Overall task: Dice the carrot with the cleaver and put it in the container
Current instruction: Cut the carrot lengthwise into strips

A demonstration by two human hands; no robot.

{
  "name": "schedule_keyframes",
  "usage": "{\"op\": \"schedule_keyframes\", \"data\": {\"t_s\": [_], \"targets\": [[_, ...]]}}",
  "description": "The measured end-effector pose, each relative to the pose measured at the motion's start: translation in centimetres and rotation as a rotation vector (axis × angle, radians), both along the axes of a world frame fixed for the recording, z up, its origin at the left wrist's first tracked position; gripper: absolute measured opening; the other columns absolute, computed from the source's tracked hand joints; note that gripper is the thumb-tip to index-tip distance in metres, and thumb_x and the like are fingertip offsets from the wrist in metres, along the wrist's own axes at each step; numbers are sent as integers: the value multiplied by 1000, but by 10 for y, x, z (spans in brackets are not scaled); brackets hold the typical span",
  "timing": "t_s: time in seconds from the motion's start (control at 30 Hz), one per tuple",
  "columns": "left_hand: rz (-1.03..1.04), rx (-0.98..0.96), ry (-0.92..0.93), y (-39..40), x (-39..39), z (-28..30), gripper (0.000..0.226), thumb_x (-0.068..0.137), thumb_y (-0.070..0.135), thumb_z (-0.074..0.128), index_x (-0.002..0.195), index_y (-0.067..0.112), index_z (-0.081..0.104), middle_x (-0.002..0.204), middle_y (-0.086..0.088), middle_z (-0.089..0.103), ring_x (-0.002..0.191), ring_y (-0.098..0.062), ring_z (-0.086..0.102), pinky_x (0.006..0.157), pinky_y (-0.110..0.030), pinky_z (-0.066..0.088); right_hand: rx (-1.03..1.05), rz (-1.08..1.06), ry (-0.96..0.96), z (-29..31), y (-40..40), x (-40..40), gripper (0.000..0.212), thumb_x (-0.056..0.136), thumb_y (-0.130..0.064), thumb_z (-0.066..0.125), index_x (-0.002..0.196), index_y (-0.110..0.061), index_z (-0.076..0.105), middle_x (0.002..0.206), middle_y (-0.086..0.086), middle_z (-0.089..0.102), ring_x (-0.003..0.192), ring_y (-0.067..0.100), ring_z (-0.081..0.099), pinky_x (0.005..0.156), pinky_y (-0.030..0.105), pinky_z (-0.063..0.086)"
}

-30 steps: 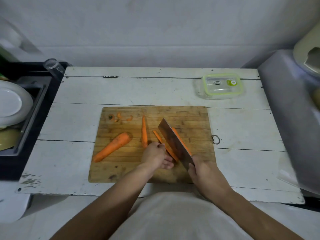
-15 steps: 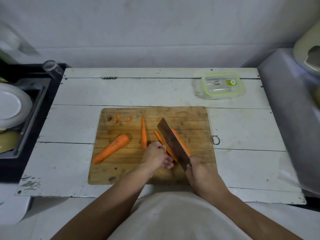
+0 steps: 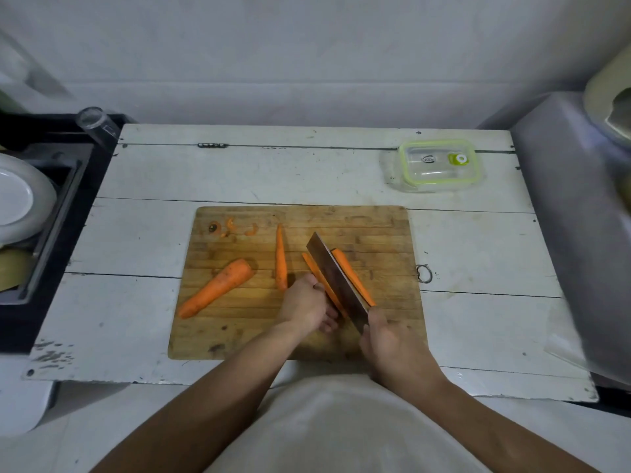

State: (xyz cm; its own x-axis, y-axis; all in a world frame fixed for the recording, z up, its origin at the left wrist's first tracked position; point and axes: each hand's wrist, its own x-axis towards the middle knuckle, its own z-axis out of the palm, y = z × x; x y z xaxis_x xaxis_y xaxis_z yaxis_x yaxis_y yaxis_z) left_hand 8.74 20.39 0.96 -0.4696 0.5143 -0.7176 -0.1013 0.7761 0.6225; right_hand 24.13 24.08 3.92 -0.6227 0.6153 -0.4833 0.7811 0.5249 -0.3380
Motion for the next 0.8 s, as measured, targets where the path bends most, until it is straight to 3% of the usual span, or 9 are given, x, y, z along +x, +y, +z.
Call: {"op": "schedule_keyframes", "data": {"t_s": [0.13, 0.37, 0.6, 0.8], "targets": [[-9, 2, 2, 0, 0, -2, 23, 110, 16, 34, 108, 14, 57, 79, -17, 73, 62, -28, 74, 64, -45, 65, 31, 9, -25, -2, -1, -2, 20, 104, -20, 40, 123, -15, 43, 102, 9, 69, 86, 28, 67, 62, 33, 43], [9, 5, -3, 0, 0, -4, 23, 110, 15, 33, 109, 15, 56, 78, -19, 73, 60, -29, 74, 58, -41, 63, 23, 3, 9, -3, -1, 1, 18, 104, -23, 40, 121, -16, 45, 100, 6, 69, 79, 24, 65, 61, 29, 40], [46, 13, -13, 1, 1, -5, 22, 111, 17, 34, 103, 10, 53, 76, -23, 71, 60, -34, 73, 58, -45, 63, 29, -34, 34, -1, -4, 15, 3, 104, -20, 41, 103, -19, 39, 92, 5, 69, 81, 27, 67, 54, 28, 31], [37, 21, -4, -1, 1, -4, 24, 111, 17, 34, 99, 11, 53, 74, -21, 71, 58, -33, 73, 55, -40, 62, 54, 4, 27, -7, -8, 17, 5, 103, -18, 40, 107, -17, 42, 91, 5, 71, 78, 28, 68, 59, 31, 38]]}}
